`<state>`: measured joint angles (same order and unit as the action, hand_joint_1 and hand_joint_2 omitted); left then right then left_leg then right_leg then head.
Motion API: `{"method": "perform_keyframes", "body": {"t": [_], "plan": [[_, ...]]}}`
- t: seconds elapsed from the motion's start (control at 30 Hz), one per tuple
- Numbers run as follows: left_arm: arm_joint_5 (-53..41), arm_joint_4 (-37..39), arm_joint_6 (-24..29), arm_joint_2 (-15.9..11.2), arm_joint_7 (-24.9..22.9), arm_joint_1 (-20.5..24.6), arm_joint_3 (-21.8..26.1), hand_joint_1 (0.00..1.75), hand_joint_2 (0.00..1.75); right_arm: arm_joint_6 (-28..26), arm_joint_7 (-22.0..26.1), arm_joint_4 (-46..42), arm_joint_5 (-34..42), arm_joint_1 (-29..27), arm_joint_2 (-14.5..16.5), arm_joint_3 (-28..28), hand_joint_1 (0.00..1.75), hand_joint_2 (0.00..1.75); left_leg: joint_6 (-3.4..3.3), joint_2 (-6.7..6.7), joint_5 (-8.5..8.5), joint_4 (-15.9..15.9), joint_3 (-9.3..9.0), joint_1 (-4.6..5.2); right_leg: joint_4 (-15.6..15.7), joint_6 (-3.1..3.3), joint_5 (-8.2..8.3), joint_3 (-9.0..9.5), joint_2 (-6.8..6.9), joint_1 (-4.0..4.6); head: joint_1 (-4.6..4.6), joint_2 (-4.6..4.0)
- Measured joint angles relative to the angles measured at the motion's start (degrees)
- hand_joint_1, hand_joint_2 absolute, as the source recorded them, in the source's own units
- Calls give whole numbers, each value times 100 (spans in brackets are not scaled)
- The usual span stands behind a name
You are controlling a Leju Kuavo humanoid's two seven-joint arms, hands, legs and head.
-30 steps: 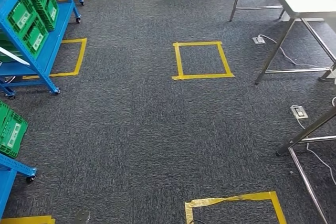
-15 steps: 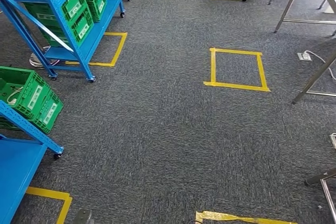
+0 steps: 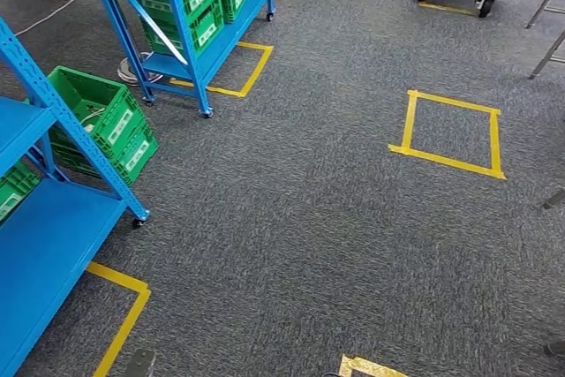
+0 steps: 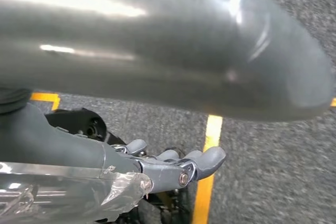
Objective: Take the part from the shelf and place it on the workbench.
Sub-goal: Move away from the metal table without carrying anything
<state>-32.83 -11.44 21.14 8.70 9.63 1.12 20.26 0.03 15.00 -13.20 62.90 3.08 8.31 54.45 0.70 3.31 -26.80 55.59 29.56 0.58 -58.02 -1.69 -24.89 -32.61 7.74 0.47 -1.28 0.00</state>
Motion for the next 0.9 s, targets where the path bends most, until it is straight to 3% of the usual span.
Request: {"method": "perform_keyframes", "body": {"t": [0.03,0.07,0.1,0.17,0.23,0.27,0.3,0.33,0.4,0.47,0.53,0.57,0.6,0.67,0.73,0.77,0.8,0.83,0.9], "plan": [[-12,2,22,-3,-6,-13,1,0,0,-4,0,0,0,10,0,0,0,0,-42,-52,36,-6,25,-4,-13,-41,-14,-7,-43,-13,2,0],[-23,3,43,-8,-15,-22,2,0,0,-7,1,0,0,10,0,0,0,0,-90,-110,79,-14,55,-12,-83,-82,-101,-35,-185,-29,4,0],[-31,5,57,-13,-22,-18,3,0,0,-9,2,0,0,1,1,0,0,0,-137,-173,130,-23,97,-24,-260,-116,-268,-98,-372,-41,9,0],[-40,5,68,-15,-27,7,3,0,0,-13,4,1,1,-23,3,1,0,0,-192,-319,235,-23,219,-30,-954,-145,-781,-327,-713,-51,23,0],[-43,5,75,-14,-30,16,2,0,0,-16,5,2,1,-29,4,2,0,0,-199,-479,343,-20,356,-20,-1573,-133,-1104,-481,-777,-48,26,0],[-45,5,88,-17,-38,11,2,0,0,-17,5,2,2,-27,4,3,0,0,-190,-558,396,-19,422,-18,-1603,-121,-1089,-422,-780,-48,25,0],[-52,5,104,-19,-54,8,2,0,0,-16,5,2,2,-24,4,3,0,0,-177,-637,444,-18,482,-18,-1409,-105,-970,-258,-793,-51,25,0],[-63,5,124,-17,-74,9,2,0,0,-14,5,2,2,-18,4,4,0,0,-158,-720,493,-17,538,-21,-1027,-86,-802,9,-846,-56,26,0],[-131,5,171,0,-111,15,-10,0,0,5,-6,2,2,-7,4,12,0,0,-104,-866,587,-7,626,-16,-203,-51,-623,549,-1080,-71,20,0],[-224,5,242,38,-123,18,-38,0,0,49,-24,2,2,-5,-2,42,0,0,-45,-978,669,4,673,-13,145,-22,-630,734,-1214,-70,20,-1],[-281,6,293,83,-103,-1,-73,0,0,97,-38,1,3,-8,-18,80,0,0,17,-1057,727,-4,704,-29,151,41,-588,682,-1098,-62,31,-1],[-294,7,302,109,-84,-15,-90,0,0,119,-43,-1,5,-11,-35,95,0,0,43,-988,684,33,737,-33,161,91,-568,668,-1032,-60,21,0],[-307,7,307,131,-53,-24,-107,0,0,141,-46,-3,6,-21,-53,109,0,0,66,-859,554,166,805,-34,179,141,-553,651,-957,-64,10,0],[-321,8,312,182,29,-11,-131,0,0,174,-47,-6,7,-62,-101,136,0,0,103,-534,95,805,1070,-39,203,200,-549,614,-802,-58,-18,0],[-325,8,315,211,107,4,-141,0,0,185,-47,-7,7,-104,-135,160,0,0,137,-416,-225,1538,1337,-60,204,200,-551,601,-614,-49,-21,0],[-326,8,317,219,128,-1,-144,0,0,186,-48,-7,7,-113,-146,172,0,0,145,-398,-220,1677,1354,-68,201,184,-555,611,-523,-48,-21,0],[-326,8,319,223,138,-9,-146,0,0,187,-48,-7,7,-116,-153,184,0,0,145,-383,-112,1591,1262,-71,200,161,-567,633,-440,-49,-21,0],[-326,8,320,226,143,-17,-148,0,0,187,-49,-7,7,-116,-156,197,0,0,134,-342,61,1309,1075,-70,199,133,-588,669,-361,-49,-24,0],[-326,8,322,228,166,-21,-150,0,0,189,-50,-7,7,-117,-158,221,0,0,79,-93,288,604,624,-19,202,67,-670,766,-210,-43,-22,0]]}}
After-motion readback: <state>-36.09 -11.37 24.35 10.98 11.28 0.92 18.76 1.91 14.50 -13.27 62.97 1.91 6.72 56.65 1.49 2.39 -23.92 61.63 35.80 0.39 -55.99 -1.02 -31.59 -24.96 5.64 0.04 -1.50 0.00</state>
